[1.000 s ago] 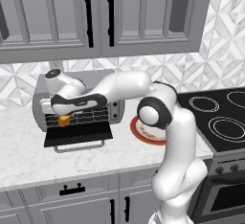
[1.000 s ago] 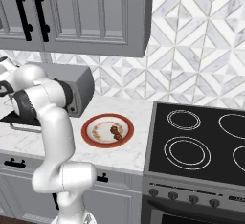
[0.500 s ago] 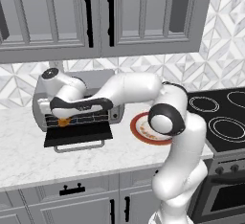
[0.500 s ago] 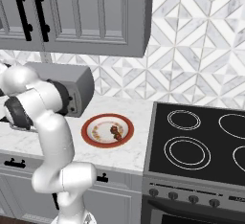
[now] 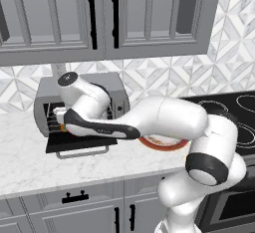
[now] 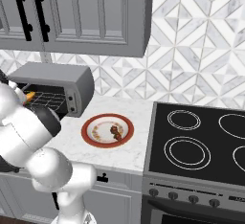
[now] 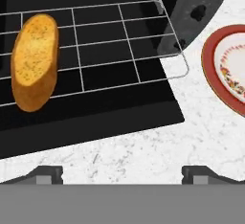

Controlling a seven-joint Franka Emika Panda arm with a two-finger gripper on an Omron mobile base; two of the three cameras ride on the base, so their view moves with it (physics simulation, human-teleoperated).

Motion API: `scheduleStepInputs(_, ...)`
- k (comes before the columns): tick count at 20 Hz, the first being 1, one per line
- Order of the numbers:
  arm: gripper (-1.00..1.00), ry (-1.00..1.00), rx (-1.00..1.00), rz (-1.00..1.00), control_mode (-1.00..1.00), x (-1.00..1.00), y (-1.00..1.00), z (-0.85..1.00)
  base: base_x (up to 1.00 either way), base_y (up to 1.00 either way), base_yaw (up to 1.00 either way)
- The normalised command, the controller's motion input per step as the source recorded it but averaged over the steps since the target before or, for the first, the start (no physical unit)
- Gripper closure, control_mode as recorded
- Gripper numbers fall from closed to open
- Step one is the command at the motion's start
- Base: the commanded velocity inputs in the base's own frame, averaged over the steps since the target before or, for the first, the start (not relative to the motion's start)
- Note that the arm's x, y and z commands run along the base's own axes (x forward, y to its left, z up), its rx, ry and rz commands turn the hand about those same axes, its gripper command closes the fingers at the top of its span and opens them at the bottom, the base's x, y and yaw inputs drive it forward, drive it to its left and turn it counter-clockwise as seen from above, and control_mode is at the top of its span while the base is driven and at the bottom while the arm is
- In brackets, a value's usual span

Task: Pick up the kebab skewer and baguette bread, and place them inside the toaster oven. Close the toaster oven door and start by setting the timer.

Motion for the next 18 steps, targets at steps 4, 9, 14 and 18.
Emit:
scheduleStepInputs(4,-1.00,0.00,0.04,0.09,-1.00,-0.74,-1.00,0.02,0.00,0.00,0.00)
scheduleStepInputs(9,-1.00,0.01,0.02,0.07,-1.00,-0.45,-1.00,0.12,0.00,0.00,0.00)
scheduleStepInputs(14,-1.00,0.05,0.00,0.09,-1.00,-0.41,-1.00,0.10,0.00,0.00,0.00)
scheduleStepInputs(18,-1.00,0.05,0.00,0.08,-1.00,-0.45,-1.00,0.08,0.00,0.00,0.00)
